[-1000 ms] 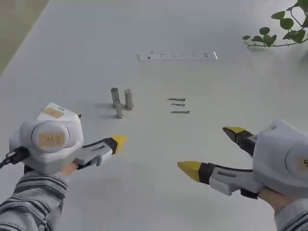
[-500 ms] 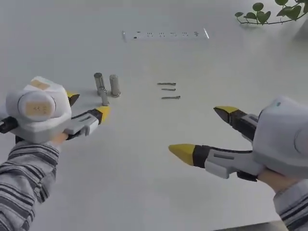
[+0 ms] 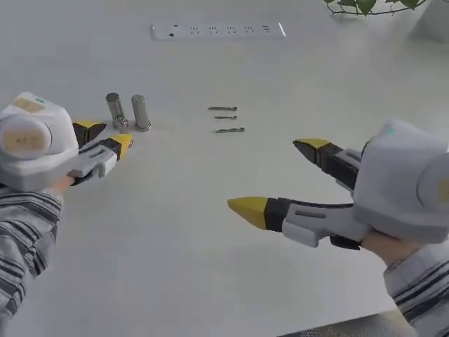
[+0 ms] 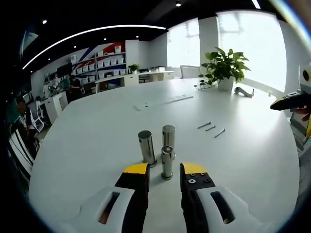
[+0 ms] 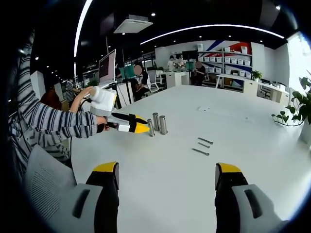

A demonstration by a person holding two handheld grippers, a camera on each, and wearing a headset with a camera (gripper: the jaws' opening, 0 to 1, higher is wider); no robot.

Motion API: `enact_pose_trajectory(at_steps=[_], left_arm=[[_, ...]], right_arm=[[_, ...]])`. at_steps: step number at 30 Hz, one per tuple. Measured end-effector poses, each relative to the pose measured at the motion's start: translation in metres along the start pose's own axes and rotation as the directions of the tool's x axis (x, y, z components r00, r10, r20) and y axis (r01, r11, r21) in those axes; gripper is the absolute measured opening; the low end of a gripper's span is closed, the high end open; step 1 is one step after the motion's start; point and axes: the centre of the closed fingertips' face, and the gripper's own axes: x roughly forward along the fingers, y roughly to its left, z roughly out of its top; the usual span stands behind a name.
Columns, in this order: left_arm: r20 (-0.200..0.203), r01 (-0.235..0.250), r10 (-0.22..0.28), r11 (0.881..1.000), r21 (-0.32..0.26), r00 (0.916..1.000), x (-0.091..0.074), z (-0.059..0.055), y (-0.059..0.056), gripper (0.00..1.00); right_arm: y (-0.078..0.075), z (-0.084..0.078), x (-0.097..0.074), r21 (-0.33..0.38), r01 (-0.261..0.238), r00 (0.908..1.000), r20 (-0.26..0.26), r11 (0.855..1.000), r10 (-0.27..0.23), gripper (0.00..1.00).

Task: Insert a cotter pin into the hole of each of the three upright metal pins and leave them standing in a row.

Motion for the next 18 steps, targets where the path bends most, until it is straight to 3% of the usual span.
enact_pose_trajectory(at_steps=[11,18], left_arm=[[-0.012,0.038,-0.037,0.998,0.056,0.9992,0.016,0.001,-0.006,0.11],[-0.009,0.042,-0.042,0.998,0.050,0.9991,0.019,0.002,-0.006,0.06]], right_arm=[[-0.002,-0.005,0.000,0.024,-0.008,1.0000,-0.005,1.000,0.008,0.79],[-0.001,-0.014,0.004,0.005,-0.016,0.9993,-0.033,1.000,0.016,0.79]])
